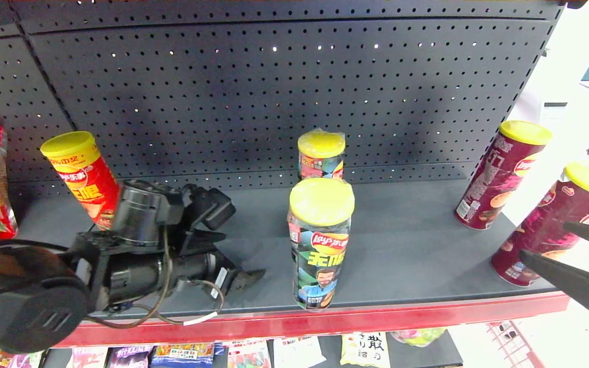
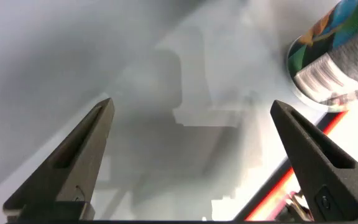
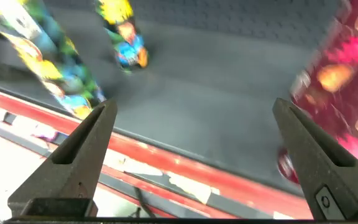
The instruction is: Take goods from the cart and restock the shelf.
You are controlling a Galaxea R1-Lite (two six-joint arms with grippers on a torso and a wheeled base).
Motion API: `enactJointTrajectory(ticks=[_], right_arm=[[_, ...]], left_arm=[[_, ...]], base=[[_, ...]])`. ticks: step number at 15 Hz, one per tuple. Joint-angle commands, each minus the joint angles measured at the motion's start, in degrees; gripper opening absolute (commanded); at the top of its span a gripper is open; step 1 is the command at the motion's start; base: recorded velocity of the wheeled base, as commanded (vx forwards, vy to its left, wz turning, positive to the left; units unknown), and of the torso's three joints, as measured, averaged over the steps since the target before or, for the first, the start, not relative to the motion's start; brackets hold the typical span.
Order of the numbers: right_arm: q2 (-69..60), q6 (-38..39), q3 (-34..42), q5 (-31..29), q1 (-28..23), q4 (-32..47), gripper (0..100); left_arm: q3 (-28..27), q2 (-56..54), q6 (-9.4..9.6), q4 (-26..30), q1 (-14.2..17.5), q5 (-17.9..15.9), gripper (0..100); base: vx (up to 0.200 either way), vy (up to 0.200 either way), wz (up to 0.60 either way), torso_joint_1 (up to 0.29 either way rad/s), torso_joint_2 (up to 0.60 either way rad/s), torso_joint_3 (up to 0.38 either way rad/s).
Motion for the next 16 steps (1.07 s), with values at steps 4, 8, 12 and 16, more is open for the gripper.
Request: enactJointTrajectory(ticks=[4, 8, 12, 16], right_arm=[[-7.18, -2.93, 5.26, -1.32, -10.28, 2.21, 100], [-11.31, -3.99, 7.72, -3.08, -13.53, 4.05, 100], [-14.39, -6.53, 10.01, -5.19, -15.82, 5.37, 100], [-14.74, -8.56, 10.53, -5.81, -17.75, 5.46, 100]], left_arm=[[8.11, -39.80, 0.46, 21.02, 9.01, 17.19, 100], [8.28, -63.88, -0.24, 43.52, 11.03, 19.03, 100], [10.83, -79.26, -2.53, 48.00, 15.16, 23.52, 100], [10.39, -79.09, -0.77, 47.74, 14.89, 24.48, 100]], base=[[0.000, 0.000, 0.00, 0.000, 0.00, 0.000], [0.000, 0.000, 0.00, 0.000, 0.00, 0.000], [0.000, 0.000, 0.00, 0.000, 0.00, 0.000], [0.000, 0.000, 0.00, 0.000, 0.00, 0.000]])
